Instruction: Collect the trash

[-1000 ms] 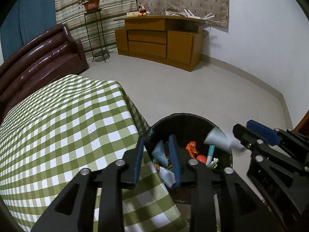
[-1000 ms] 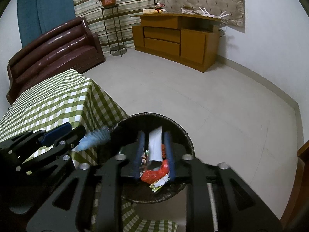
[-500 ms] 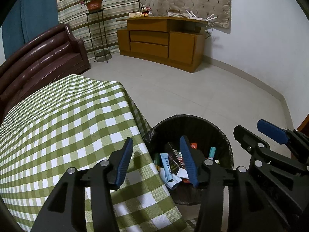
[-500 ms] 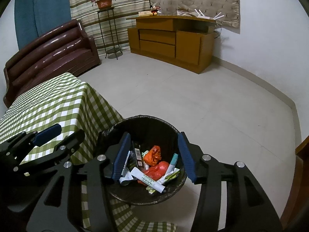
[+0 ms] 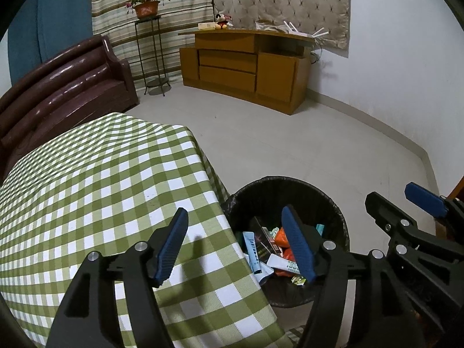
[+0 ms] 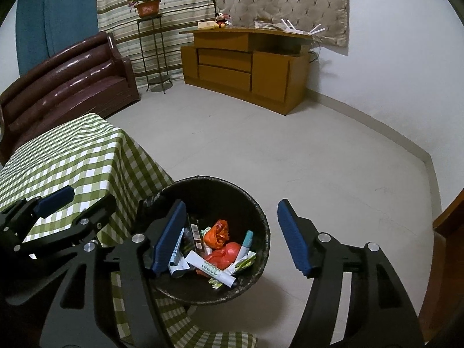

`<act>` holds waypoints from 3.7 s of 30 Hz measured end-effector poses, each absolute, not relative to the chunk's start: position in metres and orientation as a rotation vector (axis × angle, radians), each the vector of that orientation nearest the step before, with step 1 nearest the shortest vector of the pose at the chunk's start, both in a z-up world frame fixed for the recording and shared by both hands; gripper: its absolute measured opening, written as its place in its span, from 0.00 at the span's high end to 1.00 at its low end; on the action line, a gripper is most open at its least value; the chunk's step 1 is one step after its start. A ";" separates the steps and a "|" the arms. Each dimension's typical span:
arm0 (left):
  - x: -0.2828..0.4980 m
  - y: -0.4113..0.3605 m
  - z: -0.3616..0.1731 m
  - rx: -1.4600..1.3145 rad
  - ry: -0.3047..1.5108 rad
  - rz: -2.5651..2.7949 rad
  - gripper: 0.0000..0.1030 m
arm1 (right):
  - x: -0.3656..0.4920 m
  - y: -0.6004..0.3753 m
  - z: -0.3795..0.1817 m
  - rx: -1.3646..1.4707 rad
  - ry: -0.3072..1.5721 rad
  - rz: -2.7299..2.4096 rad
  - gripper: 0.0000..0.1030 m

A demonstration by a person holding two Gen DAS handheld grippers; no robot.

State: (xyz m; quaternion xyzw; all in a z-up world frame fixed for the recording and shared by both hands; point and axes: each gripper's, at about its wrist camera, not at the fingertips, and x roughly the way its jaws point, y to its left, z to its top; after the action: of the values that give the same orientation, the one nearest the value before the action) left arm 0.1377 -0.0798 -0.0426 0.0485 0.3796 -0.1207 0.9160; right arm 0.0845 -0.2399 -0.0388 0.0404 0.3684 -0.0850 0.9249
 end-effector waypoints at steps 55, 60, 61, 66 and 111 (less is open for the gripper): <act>0.019 -0.004 0.035 0.041 0.557 -0.115 0.18 | -0.020 -0.209 0.036 0.050 0.566 -0.171 0.22; 0.018 -0.003 0.036 0.040 0.558 -0.116 0.18 | -0.023 -0.210 0.039 0.049 0.562 -0.171 0.22; 0.018 -0.003 0.036 0.040 0.558 -0.116 0.18 | -0.023 -0.210 0.039 0.049 0.562 -0.171 0.22; 0.017 -0.002 0.037 0.039 0.559 -0.115 0.18 | -0.024 -0.210 0.040 0.048 0.561 -0.171 0.22; 0.019 0.000 0.032 0.031 0.580 -0.123 0.18 | -0.024 -0.209 0.041 0.047 0.563 -0.171 0.22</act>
State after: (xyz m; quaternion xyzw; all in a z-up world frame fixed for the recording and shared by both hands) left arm 0.0187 -0.0001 0.0325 0.0155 0.2858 -0.0608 0.9562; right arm -0.0242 -0.2095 0.0406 0.0233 0.2774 -0.0845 0.9567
